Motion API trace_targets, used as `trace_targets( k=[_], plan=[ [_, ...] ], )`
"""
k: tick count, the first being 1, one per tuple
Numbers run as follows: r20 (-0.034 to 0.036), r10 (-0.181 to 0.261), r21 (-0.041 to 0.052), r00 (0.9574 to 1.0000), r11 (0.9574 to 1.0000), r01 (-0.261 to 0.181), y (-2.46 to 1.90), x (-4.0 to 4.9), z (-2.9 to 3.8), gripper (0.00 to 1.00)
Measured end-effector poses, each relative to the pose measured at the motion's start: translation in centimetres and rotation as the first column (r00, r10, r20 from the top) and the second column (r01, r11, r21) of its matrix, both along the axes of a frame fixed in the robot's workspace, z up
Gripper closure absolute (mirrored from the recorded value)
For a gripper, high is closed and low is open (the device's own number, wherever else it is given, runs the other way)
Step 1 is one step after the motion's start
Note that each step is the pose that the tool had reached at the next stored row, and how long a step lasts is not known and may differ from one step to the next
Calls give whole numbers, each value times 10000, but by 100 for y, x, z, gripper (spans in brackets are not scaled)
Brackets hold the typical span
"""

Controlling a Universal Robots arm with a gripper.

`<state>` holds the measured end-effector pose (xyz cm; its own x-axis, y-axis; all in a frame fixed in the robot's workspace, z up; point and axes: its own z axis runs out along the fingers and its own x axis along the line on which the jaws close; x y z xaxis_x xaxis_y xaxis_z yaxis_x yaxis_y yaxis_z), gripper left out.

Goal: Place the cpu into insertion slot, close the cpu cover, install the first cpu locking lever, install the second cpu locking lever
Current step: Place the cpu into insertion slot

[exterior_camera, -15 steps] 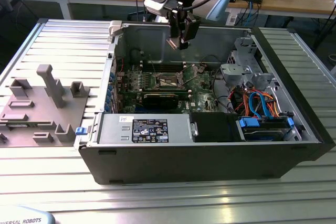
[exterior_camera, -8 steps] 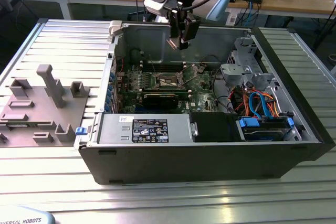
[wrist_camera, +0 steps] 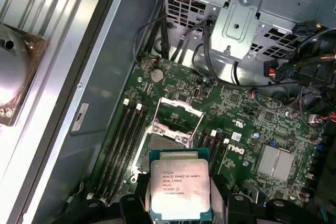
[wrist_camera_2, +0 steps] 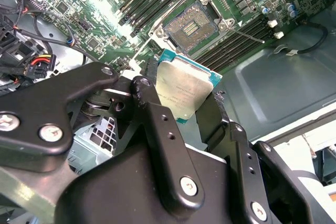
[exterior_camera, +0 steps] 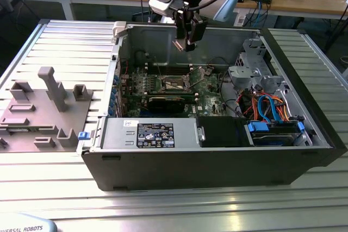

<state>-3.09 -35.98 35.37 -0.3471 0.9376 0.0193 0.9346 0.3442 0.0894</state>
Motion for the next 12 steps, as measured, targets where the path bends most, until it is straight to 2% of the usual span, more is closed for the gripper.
trace_targets(
  k=[12],
  plan=[
    [0,-83,0,10000,10000,83,0,0,0,46]
  ],
)
